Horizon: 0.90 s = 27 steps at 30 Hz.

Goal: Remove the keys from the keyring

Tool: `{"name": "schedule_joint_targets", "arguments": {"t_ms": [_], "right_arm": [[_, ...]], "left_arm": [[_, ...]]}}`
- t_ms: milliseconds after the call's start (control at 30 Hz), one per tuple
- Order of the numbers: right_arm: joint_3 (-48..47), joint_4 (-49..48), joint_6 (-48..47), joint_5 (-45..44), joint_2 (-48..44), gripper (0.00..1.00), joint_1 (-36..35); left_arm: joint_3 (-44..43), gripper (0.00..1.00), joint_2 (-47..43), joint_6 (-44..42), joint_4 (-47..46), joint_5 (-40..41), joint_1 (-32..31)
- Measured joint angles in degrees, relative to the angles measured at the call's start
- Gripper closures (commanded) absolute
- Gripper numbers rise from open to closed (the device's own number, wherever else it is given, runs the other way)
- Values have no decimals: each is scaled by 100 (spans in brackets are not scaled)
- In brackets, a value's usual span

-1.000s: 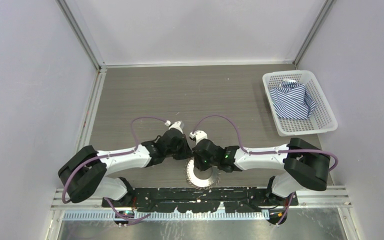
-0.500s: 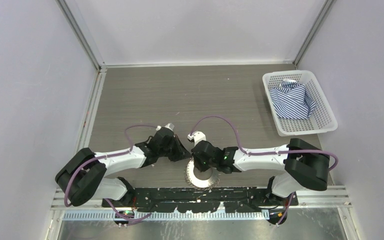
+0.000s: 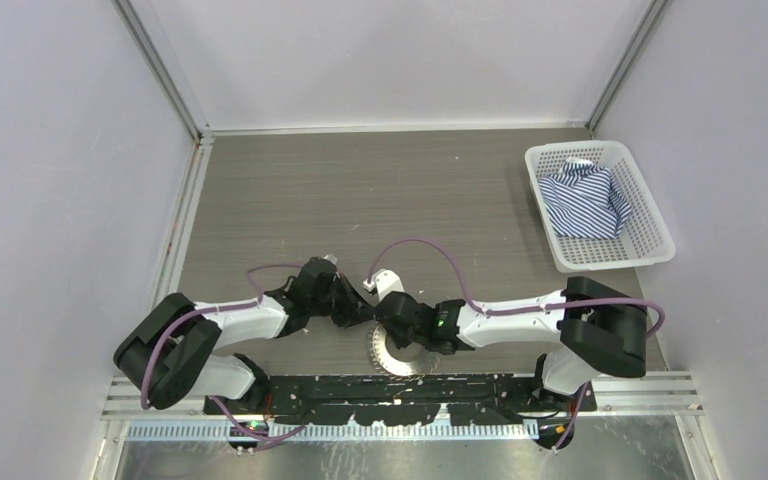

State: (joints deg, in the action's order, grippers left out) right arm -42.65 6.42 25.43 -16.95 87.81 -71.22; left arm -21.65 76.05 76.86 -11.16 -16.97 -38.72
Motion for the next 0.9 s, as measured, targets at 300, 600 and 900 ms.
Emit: {"name": "schedule_joint_targets", "arguments": {"t_ms": [300, 600, 900], "right_arm": [[-197, 227, -116, -404, 203, 99, -50], [-181, 229, -136, -393, 177, 98, -61], [-136, 365, -286, -378, 170, 98, -105]], "left_arm": [[122, 100, 66, 96, -197, -85, 76], [127, 99, 63, 90, -195, -87, 92], [127, 66, -66, -485, -61, -35, 142]]}}
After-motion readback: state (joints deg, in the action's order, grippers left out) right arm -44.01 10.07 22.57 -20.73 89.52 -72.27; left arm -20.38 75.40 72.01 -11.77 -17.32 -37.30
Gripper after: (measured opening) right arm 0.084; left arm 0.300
